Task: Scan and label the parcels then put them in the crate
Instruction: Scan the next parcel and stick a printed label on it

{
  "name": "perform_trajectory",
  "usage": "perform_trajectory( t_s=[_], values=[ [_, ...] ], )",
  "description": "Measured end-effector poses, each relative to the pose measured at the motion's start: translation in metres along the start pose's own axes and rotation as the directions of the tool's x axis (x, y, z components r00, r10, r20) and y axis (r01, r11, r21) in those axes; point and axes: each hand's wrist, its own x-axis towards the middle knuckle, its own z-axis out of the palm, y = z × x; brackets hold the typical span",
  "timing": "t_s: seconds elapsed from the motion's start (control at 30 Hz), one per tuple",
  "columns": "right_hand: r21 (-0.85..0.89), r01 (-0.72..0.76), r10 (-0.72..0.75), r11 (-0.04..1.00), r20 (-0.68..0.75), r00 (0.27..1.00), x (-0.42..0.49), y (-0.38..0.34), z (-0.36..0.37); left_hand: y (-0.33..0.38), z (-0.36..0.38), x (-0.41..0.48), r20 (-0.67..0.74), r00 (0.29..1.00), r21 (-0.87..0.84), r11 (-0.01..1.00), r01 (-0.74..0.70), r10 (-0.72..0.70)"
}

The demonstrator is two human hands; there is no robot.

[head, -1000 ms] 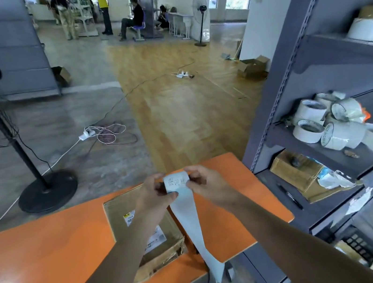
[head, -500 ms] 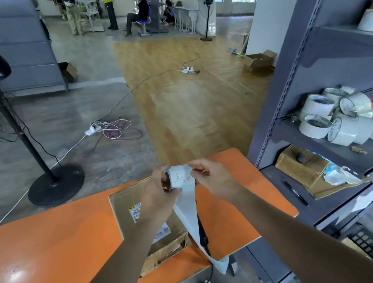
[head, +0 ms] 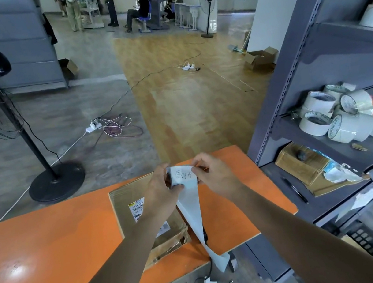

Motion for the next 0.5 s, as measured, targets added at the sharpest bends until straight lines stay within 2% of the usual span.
perform_trajectory(
  t_s=[0.2,0.33,0.5],
  values=[
    [0.08,-0.01,0.007,0.997,0.034,0.999,-0.003,0.003,0.001,0.005,0.0,0.003,0.016,0.997,-0.017,0.997,0.08,-0.08],
    [0.157,-0.055,0.038,0.986,0.113,0.993,-0.007,0.005,-0.003,0.006,0.002,0.007,0.006,0.994,-0.097,0.989,0.11,-0.11],
    [0.16,-0.091,0.084,0.983,0.05,0.995,-0.007,0.008,-0.008,0.009,0.01,0.011,-0.02,0.982,-0.197,0.964,0.181,-0.188]
  ],
)
